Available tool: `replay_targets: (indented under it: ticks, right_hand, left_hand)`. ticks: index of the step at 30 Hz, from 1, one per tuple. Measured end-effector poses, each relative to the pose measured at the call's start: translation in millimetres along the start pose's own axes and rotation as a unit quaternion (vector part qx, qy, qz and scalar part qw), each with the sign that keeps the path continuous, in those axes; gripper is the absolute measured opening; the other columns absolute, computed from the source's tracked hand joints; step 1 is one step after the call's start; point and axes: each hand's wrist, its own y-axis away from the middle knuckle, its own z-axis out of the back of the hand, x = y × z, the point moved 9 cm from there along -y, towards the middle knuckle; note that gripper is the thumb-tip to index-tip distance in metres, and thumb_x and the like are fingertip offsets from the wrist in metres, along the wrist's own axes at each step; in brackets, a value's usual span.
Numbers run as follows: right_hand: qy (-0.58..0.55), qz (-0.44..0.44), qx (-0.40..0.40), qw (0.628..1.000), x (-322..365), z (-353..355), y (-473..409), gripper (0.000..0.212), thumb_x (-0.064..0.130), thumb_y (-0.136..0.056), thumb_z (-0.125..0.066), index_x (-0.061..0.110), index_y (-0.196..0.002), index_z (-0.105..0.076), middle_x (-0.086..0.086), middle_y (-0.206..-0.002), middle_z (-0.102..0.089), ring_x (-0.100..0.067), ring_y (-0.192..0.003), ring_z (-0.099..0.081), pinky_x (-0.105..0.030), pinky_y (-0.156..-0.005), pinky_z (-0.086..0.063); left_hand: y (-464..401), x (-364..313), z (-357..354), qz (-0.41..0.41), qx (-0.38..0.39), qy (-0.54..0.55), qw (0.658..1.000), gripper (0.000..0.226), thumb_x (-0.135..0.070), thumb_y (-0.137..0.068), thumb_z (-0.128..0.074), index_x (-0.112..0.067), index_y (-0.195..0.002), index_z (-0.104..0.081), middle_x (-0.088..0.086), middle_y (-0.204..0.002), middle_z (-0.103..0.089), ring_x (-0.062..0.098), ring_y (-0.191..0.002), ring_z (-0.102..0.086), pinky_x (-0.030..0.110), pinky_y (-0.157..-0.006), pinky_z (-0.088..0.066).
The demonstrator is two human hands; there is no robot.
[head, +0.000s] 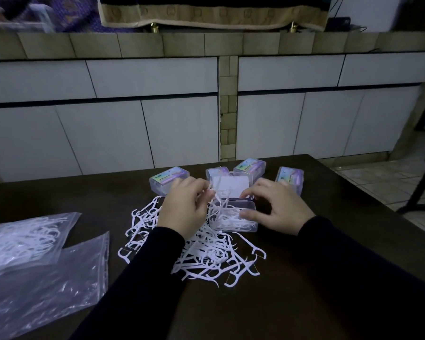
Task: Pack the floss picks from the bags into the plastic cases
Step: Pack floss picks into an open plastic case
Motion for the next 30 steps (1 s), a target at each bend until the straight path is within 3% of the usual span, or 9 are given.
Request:
replay_targets:
  ticks: [4,8,12,16,20,25,30]
  right_hand:
    - [0.022,-0.026,0.018,0.999,-9.6,-5.5,5.8,0.083,0.086,-0.064,-0.053,0.039,-0.132,-0.046,0.013,-0.119,-0.045,-0.008,-0.104,-0.036,-0.032,-0.094,-0.032]
    - [0.044,-0.018,0.025,0.999,-11.8,-10.1,4.0,0.081,0.085,-0.064,-0.053,0.039,-0.130,-0.048,0.012,-0.121,-0.049,-0.007,-0.108,-0.043,-0.036,-0.103,-0.033]
    - [0.026,-0.018,0.039,0.999,-14.2,-14.1,2.9,0.082,0.083,-0.065,-0.053,0.037,-0.132,-0.048,0.012,-0.127,-0.054,-0.007,-0.113,-0.047,-0.035,-0.103,-0.032]
    - [-0.001,-0.045,0.054,0.998,-23.6,-20.3,3.5,0.089,0.091,-0.054,-0.045,0.043,-0.129,-0.046,0.010,-0.120,-0.056,-0.011,-0.105,-0.045,-0.034,-0.092,-0.041]
    - [-0.010,-0.054,0.055,0.997,-29.1,-23.8,2.2,0.090,0.094,-0.050,-0.043,0.047,-0.127,-0.045,0.012,-0.116,-0.055,-0.012,-0.103,-0.045,-0.034,-0.089,-0.045]
    - [-0.012,-0.055,0.057,0.997,-28.8,-24.0,2.5,0.090,0.092,-0.051,-0.044,0.046,-0.129,-0.045,0.012,-0.117,-0.054,-0.011,-0.103,-0.046,-0.035,-0.089,-0.046]
    - [-0.016,-0.051,0.058,0.997,-28.1,-23.7,2.3,0.088,0.091,-0.052,-0.045,0.046,-0.128,-0.045,0.013,-0.117,-0.054,-0.011,-0.105,-0.045,-0.034,-0.089,-0.044]
  left_hand:
    - [2.2,-14.0,-11.1,-0.058,0.029,-0.053,0.996,0.016,-0.031,-0.090,-0.062,-0.020,-0.095,-0.071,-0.007,-0.093,-0.065,0.016,-0.089,-0.048,0.033,-0.074,-0.043]
    - [0.1,-27.2,-24.5,-0.105,0.065,-0.086,0.989,0.024,-0.036,-0.086,-0.065,-0.025,-0.106,-0.073,-0.007,-0.092,-0.071,0.015,-0.083,-0.049,0.034,-0.072,-0.043]
    - [-4.5,-21.5,-24.6,-0.064,0.084,-0.072,0.992,0.042,-0.054,-0.083,-0.058,-0.032,-0.118,-0.066,-0.013,-0.102,-0.068,0.009,-0.092,-0.047,0.031,-0.080,-0.042]
    - [-2.7,-4.5,-16.9,-0.002,0.093,-0.060,0.994,0.052,-0.063,-0.084,-0.047,-0.033,-0.124,-0.061,-0.013,-0.122,-0.060,0.008,-0.113,-0.044,0.033,-0.095,-0.040]
    - [2.6,5.9,-21.0,0.033,0.131,-0.065,0.989,0.043,-0.053,-0.090,-0.052,-0.031,-0.126,-0.059,-0.013,-0.123,-0.059,0.007,-0.113,-0.045,0.028,-0.094,-0.040]
    - [3.0,3.5,-24.0,0.054,0.137,-0.052,0.988,0.024,-0.043,-0.090,-0.058,-0.031,-0.110,-0.067,-0.012,-0.099,-0.062,0.006,-0.094,-0.049,0.027,-0.080,-0.046]
    - [1.5,-5.1,-20.5,0.054,0.114,-0.043,0.991,0.019,-0.036,-0.091,-0.061,-0.030,-0.109,-0.066,-0.010,-0.099,-0.066,0.009,-0.092,-0.053,0.031,-0.080,-0.049]
